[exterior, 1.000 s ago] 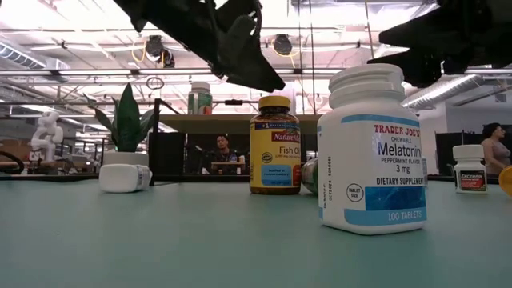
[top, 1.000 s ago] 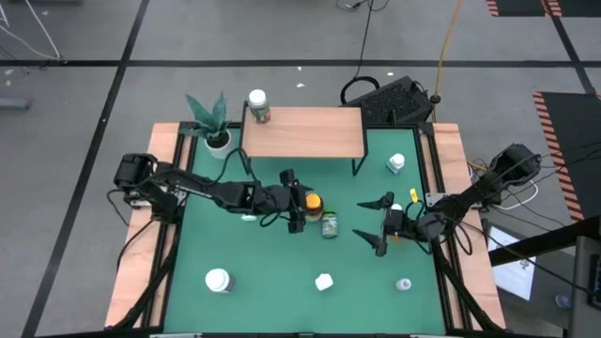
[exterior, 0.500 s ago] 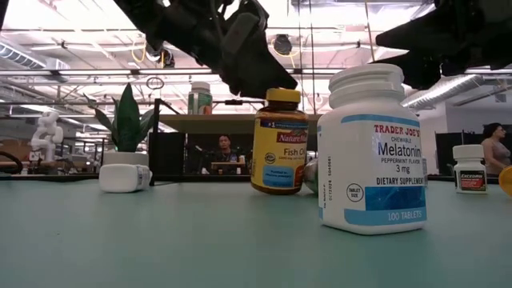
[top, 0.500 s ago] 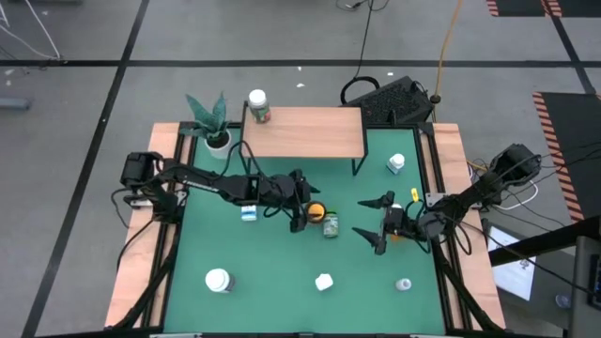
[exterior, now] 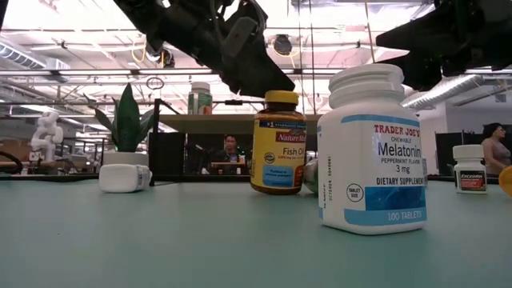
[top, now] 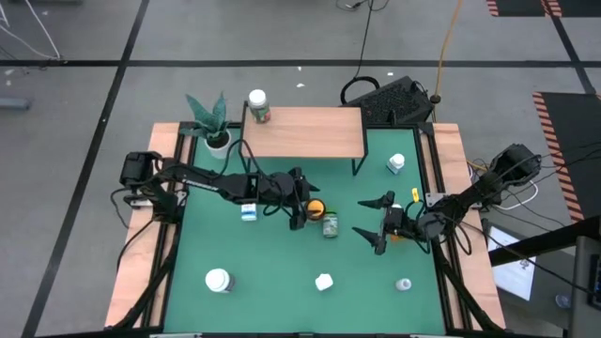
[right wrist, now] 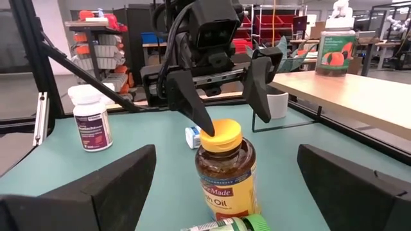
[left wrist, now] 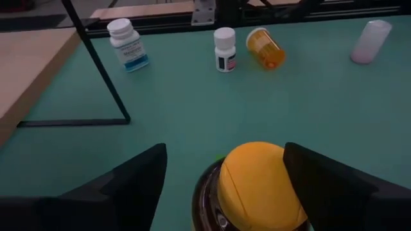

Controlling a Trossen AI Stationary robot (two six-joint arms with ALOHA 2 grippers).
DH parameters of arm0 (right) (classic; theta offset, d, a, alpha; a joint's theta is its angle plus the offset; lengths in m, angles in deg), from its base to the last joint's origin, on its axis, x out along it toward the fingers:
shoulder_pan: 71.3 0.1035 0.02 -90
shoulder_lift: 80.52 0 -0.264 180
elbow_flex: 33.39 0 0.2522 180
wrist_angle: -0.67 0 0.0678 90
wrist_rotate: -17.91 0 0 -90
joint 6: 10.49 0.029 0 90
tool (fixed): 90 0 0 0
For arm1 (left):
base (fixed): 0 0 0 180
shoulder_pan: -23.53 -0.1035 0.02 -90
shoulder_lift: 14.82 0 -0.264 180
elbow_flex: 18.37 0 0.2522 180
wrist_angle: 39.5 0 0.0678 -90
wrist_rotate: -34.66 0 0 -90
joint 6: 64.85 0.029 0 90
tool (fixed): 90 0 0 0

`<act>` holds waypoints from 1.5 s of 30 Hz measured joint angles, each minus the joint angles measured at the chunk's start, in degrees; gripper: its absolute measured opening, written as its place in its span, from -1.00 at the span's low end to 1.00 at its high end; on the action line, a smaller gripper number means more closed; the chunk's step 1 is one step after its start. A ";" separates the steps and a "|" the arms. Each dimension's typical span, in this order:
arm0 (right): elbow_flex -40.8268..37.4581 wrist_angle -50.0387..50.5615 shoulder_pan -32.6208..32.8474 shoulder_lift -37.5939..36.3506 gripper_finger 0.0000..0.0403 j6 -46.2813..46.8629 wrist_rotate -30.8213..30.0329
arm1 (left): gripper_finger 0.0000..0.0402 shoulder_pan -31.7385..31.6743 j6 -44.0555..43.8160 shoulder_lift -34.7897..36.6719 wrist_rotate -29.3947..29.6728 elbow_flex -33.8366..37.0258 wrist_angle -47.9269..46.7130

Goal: Pick and place medicine bottles onto shelf by color
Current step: Put the yellow pill bottle on the shelf

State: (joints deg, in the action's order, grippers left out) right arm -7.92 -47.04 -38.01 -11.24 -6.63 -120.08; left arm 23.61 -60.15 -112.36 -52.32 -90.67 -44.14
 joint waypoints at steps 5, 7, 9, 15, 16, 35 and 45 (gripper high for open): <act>0.00 0.02 0.00 0.02 0.86 0.22 0.00 | 0.65 0.00 1.40 1.46 0.04 0.17 -0.53; 0.00 -0.03 0.00 0.02 0.86 0.22 -0.02 | 0.69 0.00 2.49 2.79 0.05 0.24 -1.16; 0.00 -0.08 0.00 0.02 0.86 0.30 -0.02 | 0.72 -0.13 3.09 4.23 0.07 0.28 -1.83; 0.00 0.00 0.00 0.02 0.86 0.39 -0.02 | 0.75 -0.17 3.13 3.91 -0.01 0.19 -2.60; 0.00 -0.04 0.00 0.02 0.86 0.39 -0.14 | 0.75 -0.17 3.42 3.49 -0.03 0.18 -2.72; 0.00 0.00 -1.03 0.02 0.86 1.52 0.01 | 0.75 -1.53 3.16 0.71 -0.61 0.17 -3.50; 0.00 0.98 -1.09 0.00 0.86 2.13 0.02 | 0.68 -1.55 2.95 -0.77 -0.71 0.11 0.39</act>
State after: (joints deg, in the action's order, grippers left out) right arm -7.92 -46.06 -39.10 -11.24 -4.50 -120.06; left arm 22.06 -57.20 -113.13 -53.03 -90.56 -43.74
